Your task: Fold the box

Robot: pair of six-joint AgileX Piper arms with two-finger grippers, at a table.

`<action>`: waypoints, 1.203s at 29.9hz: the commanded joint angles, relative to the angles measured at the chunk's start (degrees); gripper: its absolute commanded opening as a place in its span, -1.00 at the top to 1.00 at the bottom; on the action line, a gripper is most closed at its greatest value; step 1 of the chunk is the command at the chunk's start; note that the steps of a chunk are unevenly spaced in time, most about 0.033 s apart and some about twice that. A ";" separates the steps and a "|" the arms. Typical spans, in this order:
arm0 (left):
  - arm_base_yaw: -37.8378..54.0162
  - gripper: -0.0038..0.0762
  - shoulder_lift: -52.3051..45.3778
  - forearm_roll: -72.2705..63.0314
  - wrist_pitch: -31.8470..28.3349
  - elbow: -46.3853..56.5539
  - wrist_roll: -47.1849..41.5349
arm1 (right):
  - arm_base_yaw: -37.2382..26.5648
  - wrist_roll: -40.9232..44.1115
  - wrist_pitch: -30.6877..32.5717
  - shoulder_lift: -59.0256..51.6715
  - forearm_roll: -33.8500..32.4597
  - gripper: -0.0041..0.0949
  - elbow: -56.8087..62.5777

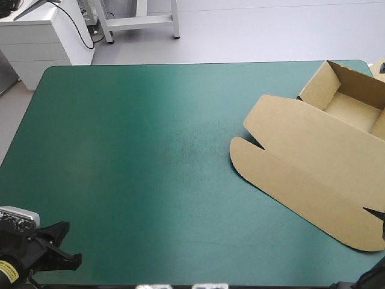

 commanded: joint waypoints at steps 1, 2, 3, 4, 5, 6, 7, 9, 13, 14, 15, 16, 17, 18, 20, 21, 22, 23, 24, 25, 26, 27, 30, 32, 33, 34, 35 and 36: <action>-0.17 0.92 0.56 -0.10 -5.31 -1.32 -0.13 | -0.31 -0.53 -0.29 -9.03 6.34 -0.16 -0.28; -0.17 0.92 0.56 -0.10 -5.97 -1.32 -0.13 | -0.11 -1.87 -0.29 -10.95 9.87 0.06 0.92; -0.17 0.92 0.56 -0.36 -6.81 -1.32 -0.13 | 0.06 -3.48 -0.29 -12.87 13.22 0.25 2.56; -0.17 0.92 0.56 -0.49 -8.34 -1.32 -0.13 | 0.47 -5.39 -0.29 -14.41 15.42 0.52 4.12; -0.17 0.92 0.56 -0.49 -10.09 -1.32 -0.13 | 1.16 -7.26 -0.29 -16.37 17.47 0.79 6.32; -0.17 0.92 0.56 -0.37 -11.70 -1.32 -0.13 | 1.79 -7.83 -0.29 -18.35 18.50 0.95 8.27; -0.17 0.92 0.56 -0.37 -12.93 -1.32 -0.04 | 2.83 -8.37 -0.60 -20.43 19.37 0.92 10.77; -0.17 0.92 0.56 -0.37 -14.31 -1.32 0.33 | 5.57 -8.97 -2.48 -24.16 19.80 0.92 15.92; -0.17 0.92 0.56 -0.37 -14.78 -1.18 2.42 | 11.72 -10.06 -8.30 -31.91 19.67 0.92 25.86; -0.17 0.92 0.43 -0.37 -14.78 -0.97 3.02 | 13.49 -10.45 -9.75 -33.95 19.67 0.92 28.65; -0.17 0.92 0.13 -0.37 -14.78 -0.73 3.25 | 15.32 -10.68 -11.58 -36.11 19.67 0.92 31.53; -0.17 0.92 -0.16 -0.37 -14.87 -0.32 3.51 | 16.74 -10.83 -13.33 -38.30 19.67 0.92 33.94; -0.17 0.92 -0.52 -0.37 -15.15 0.03 3.67 | 18.39 -10.83 -15.62 -40.56 19.67 0.92 37.06; -0.17 0.92 -1.21 -0.65 -15.63 0.68 4.66 | 19.88 -11.51 -17.99 -42.85 19.67 0.92 40.24; -0.17 0.92 -2.36 -0.64 -16.03 1.70 4.91 | 22.30 -13.42 -21.83 -47.01 19.67 0.92 46.66; -0.17 0.92 -3.13 -0.64 -16.03 2.18 4.91 | 23.41 -14.46 -23.50 -49.26 19.67 0.92 49.80; -0.17 0.92 -4.03 -0.64 -16.03 2.51 4.91 | 24.40 -15.20 -24.64 -51.06 19.67 0.92 52.29; -0.17 0.92 -5.17 -0.78 -16.03 2.88 4.91 | 25.14 -16.30 -25.67 -53.27 19.67 0.92 55.28; -0.17 0.92 -6.35 -0.78 -16.03 3.43 4.91 | 25.64 -17.62 -26.35 -55.31 19.67 0.92 58.13; -0.17 0.92 -7.30 -0.78 -16.03 3.80 4.91 | 25.77 -19.11 -26.82 -57.39 19.67 0.92 60.27; -0.17 0.92 -8.52 -0.78 -16.03 4.13 4.91 | 25.91 -20.62 -27.28 -59.33 19.39 0.92 62.82; -0.17 0.92 -9.64 -0.78 -16.03 4.40 5.51 | 25.91 -21.71 -27.57 -61.34 19.24 0.92 65.14; -0.17 0.92 -12.07 -0.78 -15.80 5.26 6.19 | 25.91 -21.70 -28.64 -66.60 19.34 0.92 71.04; -0.17 0.92 -13.35 -0.78 -15.80 6.15 6.28 | 25.91 -21.70 -29.77 -69.84 19.48 0.92 74.03; -0.17 0.92 -13.72 -0.78 -15.80 6.66 6.31 | 25.91 -21.70 -30.50 -71.69 19.48 0.92 75.58; -0.17 0.92 -14.25 -0.78 -15.80 7.11 6.46 | 25.91 -21.70 -30.97 -73.12 19.48 0.92 76.74; -0.17 0.92 -14.54 -0.78 -15.80 7.57 6.46 | 25.91 -21.70 -31.48 -74.94 19.48 0.92 78.05; -0.17 0.92 -14.95 -0.78 -15.63 7.95 6.46 | 25.91 -21.70 -31.61 -76.87 19.48 0.92 79.30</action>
